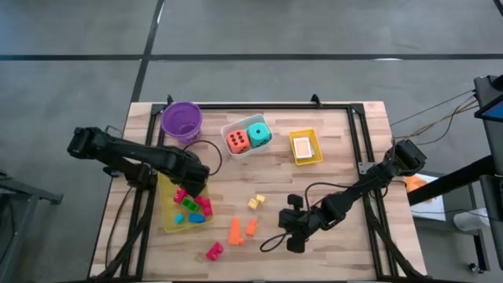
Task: Pick & Place Toys
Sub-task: Put the green game piece into the light yellow bin
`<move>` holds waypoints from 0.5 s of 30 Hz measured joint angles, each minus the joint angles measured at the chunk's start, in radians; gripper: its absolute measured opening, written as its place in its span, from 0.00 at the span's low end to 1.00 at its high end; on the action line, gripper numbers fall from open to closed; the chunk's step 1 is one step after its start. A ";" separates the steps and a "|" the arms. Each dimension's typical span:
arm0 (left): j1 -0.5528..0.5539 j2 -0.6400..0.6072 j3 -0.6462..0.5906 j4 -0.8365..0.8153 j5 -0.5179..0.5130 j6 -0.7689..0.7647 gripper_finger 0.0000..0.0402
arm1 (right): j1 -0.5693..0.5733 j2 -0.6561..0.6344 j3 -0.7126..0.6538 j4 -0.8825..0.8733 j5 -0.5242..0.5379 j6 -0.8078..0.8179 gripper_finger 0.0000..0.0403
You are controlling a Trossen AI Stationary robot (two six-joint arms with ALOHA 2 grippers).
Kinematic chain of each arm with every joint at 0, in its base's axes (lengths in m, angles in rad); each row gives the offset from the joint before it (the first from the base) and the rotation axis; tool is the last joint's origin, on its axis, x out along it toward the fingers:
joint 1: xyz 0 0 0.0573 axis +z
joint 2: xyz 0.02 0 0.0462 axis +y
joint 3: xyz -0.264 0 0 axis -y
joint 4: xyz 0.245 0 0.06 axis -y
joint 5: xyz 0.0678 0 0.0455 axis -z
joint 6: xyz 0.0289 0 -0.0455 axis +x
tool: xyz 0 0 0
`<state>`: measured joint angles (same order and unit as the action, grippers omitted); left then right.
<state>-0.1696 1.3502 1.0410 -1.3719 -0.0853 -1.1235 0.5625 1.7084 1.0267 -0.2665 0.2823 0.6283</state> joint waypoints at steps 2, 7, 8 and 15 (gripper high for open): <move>0.010 0.000 -0.051 -0.004 0.013 -0.011 0.31 | 0.001 0.000 0.000 0.000 -0.003 0.000 0.05; 0.037 0.000 -0.156 0.046 0.075 -0.022 0.31 | 0.003 0.000 0.000 0.002 -0.003 -0.007 0.05; 0.044 0.000 -0.177 0.070 0.087 -0.031 0.31 | 0.003 0.000 0.000 0.002 -0.003 -0.007 0.05; 0.111 0.000 -0.316 0.208 0.155 -0.056 0.31 | 0.003 0.000 0.000 0.004 -0.003 -0.010 0.05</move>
<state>-0.0591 1.3502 0.7255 -1.1635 0.0698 -1.1792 0.5652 1.7084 1.0267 -0.2623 0.2790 0.6178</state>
